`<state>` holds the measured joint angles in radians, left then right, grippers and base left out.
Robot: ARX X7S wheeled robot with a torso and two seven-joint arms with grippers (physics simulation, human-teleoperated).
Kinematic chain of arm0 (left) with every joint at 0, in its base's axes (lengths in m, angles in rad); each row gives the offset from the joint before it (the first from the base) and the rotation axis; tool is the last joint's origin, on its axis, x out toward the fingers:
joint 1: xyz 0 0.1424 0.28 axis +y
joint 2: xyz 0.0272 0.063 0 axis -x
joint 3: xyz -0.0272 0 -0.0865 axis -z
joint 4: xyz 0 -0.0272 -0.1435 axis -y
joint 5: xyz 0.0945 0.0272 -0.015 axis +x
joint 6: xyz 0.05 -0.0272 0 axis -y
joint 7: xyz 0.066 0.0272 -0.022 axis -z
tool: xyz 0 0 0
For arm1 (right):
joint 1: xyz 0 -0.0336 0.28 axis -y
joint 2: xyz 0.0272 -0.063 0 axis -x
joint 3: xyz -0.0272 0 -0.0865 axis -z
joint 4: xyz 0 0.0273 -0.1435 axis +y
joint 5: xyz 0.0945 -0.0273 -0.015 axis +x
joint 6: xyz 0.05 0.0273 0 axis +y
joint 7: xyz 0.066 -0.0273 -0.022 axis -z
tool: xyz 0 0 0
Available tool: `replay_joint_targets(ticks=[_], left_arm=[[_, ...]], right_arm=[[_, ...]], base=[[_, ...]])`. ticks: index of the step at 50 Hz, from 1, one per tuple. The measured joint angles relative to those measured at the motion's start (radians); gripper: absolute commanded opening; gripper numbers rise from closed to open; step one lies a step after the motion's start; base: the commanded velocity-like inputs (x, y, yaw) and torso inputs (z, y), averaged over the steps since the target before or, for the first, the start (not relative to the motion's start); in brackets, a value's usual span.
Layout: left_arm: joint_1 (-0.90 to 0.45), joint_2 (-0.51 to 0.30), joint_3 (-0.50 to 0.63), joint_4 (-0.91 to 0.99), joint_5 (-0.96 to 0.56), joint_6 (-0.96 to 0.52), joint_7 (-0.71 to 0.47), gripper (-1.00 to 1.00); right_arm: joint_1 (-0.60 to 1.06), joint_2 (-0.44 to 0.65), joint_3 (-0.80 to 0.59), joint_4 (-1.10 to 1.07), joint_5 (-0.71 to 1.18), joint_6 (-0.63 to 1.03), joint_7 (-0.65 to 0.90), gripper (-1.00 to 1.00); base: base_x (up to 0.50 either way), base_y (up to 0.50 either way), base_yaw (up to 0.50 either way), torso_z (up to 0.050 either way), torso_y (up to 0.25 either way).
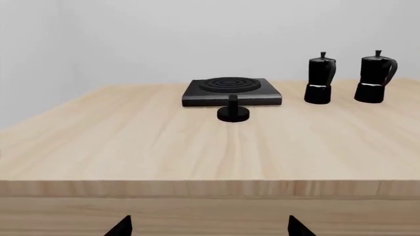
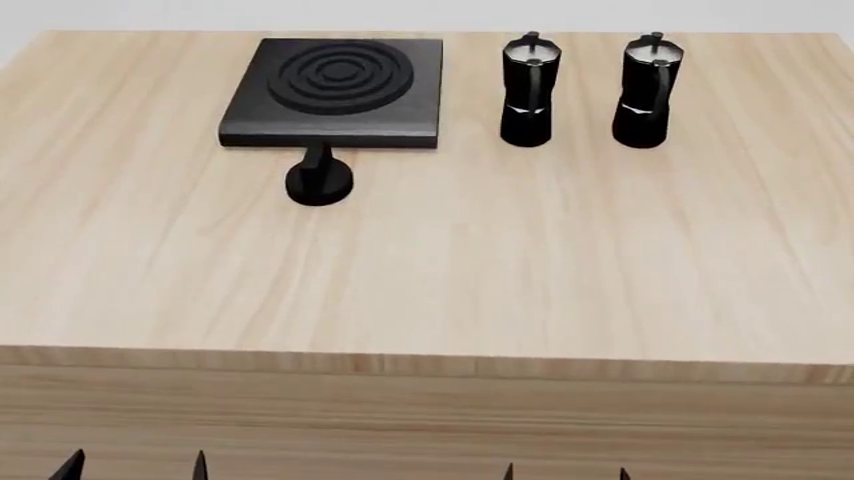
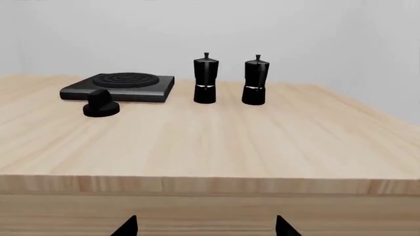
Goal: Put the right moka pot on the stove.
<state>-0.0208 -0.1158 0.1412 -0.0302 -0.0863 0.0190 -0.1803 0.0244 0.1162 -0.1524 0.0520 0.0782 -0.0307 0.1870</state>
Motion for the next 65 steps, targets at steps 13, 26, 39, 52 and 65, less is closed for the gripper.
replay_joint_targets(ticks=[13,26,39,52,65], left_arm=[[0.0,-0.01,0.012,0.001,-0.009,0.004,-0.013,1.0],[0.0,-0.018,0.023,0.0,-0.017,0.008,-0.024,1.0],[-0.002,-0.026,0.034,-0.001,-0.024,0.01,-0.035,1.0],[-0.003,-0.033,0.043,-0.001,-0.031,0.011,-0.045,1.0],[-0.004,-0.039,0.051,-0.002,-0.039,0.014,-0.053,1.0]], right_arm=[[0.003,0.01,-0.013,0.007,0.009,-0.006,0.01,1.0],[0.006,0.018,-0.024,0.012,0.017,-0.011,0.018,1.0],[0.01,0.025,-0.038,0.017,0.02,-0.014,0.027,1.0],[0.013,0.032,-0.05,0.023,0.022,-0.02,0.037,1.0],[0.013,0.039,-0.06,0.024,0.025,-0.023,0.046,1.0]], base=[[0.01,0.0,0.0,0.0,0.0],[0.22,0.0,0.0,0.0,0.0],[0.22,0.0,0.0,0.0,0.0],[0.23,0.0,0.0,0.0,0.0],[0.23,0.04,0.0,0.0,0.0]])
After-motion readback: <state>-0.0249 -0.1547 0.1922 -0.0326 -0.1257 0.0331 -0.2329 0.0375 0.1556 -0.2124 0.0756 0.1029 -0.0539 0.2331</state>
